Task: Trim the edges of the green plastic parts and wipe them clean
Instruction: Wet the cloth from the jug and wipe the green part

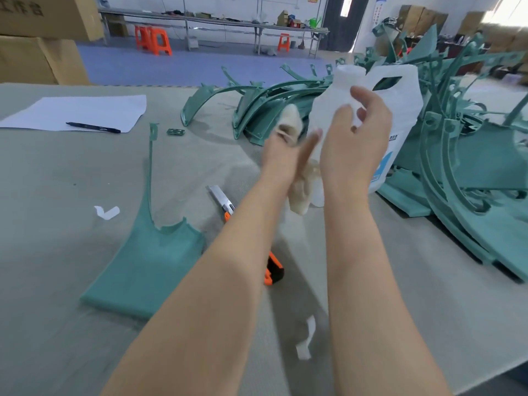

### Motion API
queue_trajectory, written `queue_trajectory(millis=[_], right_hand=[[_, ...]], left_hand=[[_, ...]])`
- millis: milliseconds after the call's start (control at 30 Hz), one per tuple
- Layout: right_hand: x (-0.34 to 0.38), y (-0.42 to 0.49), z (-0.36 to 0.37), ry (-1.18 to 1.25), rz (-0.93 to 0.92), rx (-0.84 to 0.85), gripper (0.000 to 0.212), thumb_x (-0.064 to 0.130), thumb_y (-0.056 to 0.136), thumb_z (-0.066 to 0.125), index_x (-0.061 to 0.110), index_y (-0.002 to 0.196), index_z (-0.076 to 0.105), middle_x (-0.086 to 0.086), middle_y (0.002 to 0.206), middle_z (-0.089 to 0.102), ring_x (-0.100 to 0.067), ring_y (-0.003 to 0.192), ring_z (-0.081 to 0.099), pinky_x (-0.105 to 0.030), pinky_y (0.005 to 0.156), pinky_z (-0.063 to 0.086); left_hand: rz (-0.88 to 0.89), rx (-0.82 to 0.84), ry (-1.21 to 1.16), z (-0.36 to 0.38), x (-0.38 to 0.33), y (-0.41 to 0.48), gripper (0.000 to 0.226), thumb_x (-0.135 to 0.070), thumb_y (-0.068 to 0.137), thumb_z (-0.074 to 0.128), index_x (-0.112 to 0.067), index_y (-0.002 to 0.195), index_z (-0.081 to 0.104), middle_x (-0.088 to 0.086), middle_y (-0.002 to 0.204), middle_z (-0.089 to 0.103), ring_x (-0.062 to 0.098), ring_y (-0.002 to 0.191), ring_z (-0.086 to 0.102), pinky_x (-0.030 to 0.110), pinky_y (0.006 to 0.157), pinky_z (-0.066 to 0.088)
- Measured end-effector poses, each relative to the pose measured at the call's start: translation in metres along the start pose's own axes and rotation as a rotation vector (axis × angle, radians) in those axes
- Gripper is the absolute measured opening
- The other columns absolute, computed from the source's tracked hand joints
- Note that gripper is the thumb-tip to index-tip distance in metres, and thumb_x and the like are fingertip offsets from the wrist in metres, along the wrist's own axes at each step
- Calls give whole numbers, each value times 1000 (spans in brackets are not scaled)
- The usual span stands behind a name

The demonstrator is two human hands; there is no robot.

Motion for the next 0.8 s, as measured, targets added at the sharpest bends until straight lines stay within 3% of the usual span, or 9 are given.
queue_trajectory(millis=[100, 167, 233, 333, 433, 533, 633, 733, 800], right_hand=[[3, -16, 6, 59, 3, 214, 26, 15, 98, 51, 13, 122, 61, 6, 112, 61, 2, 94, 56, -10, 85, 42], [11, -33, 19, 68, -57, 508, 27, 23, 97, 57, 14, 122, 61, 5, 109, 64, -2, 97, 59, -15, 88, 44], [22, -48, 32, 74, -152, 663, 22, 25, 96, 60, 13, 114, 62, 5, 101, 65, -7, 95, 60, -20, 83, 45], [33, -60, 48, 95, -176, 612, 10, 17, 95, 59, 8, 96, 62, 5, 81, 60, -8, 76, 53, -21, 69, 40], [30, -69, 60, 103, -40, 629, 21, 13, 94, 54, -5, 85, 58, -6, 74, 53, -18, 71, 46, -30, 65, 35], [25, -85, 67, 158, 163, 700, 19, 13, 92, 54, -5, 84, 57, -7, 75, 56, -18, 69, 50, -29, 62, 38], [20, -99, 71, 179, 296, 681, 7, 14, 88, 55, 19, 88, 60, 0, 87, 66, -20, 79, 63, -33, 72, 51], [15, -103, 73, 203, 382, 652, 6, 12, 85, 53, 11, 85, 59, -8, 82, 57, -24, 76, 55, -43, 73, 48], [10, -102, 73, 229, 444, 624, 5, 11, 86, 52, 10, 83, 56, -8, 79, 51, -22, 75, 48, -41, 70, 42]], left_hand=[[-35, 83, -385, -27, -15, -6, 50, -53, 97, 41, -12, 118, 59, 8, 108, 68, 22, 94, 66, 35, 86, 52], [-65, 185, -633, -56, -31, -17, 62, -62, 96, 30, -9, 96, 62, 8, 82, 68, 23, 77, 68, 34, 78, 55], [-63, 208, -674, -85, -45, -32, 68, -67, 93, 29, -7, 97, 60, 9, 78, 67, 23, 79, 69, 33, 77, 57], [27, 196, -350, -128, -54, -55, 61, -62, 96, 30, -12, 99, 66, -1, 84, 70, 10, 80, 68, 29, 79, 53], [75, -161, 456, -178, -45, -74, 37, -59, 91, 48, -30, 94, 69, -19, 92, 64, -4, 85, 57, 22, 82, 42], [-279, -171, 994, -219, -11, -84, 62, -64, 81, 59, -18, 122, 57, -2, 120, 60, 18, 105, 56, 26, 81, 38], [-457, -50, 1096, -224, 30, -85, 79, -68, 72, 66, -14, 128, 49, 5, 129, 54, 22, 107, 53, 30, 84, 41], [-320, -128, 1107, -217, 56, -73, 82, -66, 68, 71, -16, 129, 48, 8, 132, 50, 30, 125, 46, 39, 103, 40], [-291, -146, 1134, -213, 62, -65, 73, -65, 67, 72, -18, 118, 51, 10, 127, 51, 32, 126, 42, 42, 105, 37]])
Point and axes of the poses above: each hand's wrist, its own y-axis towards the middle knuckle, its own z-axis out of the palm, x = y × z, the point moved 1 cm from there along y, towards the middle knuckle
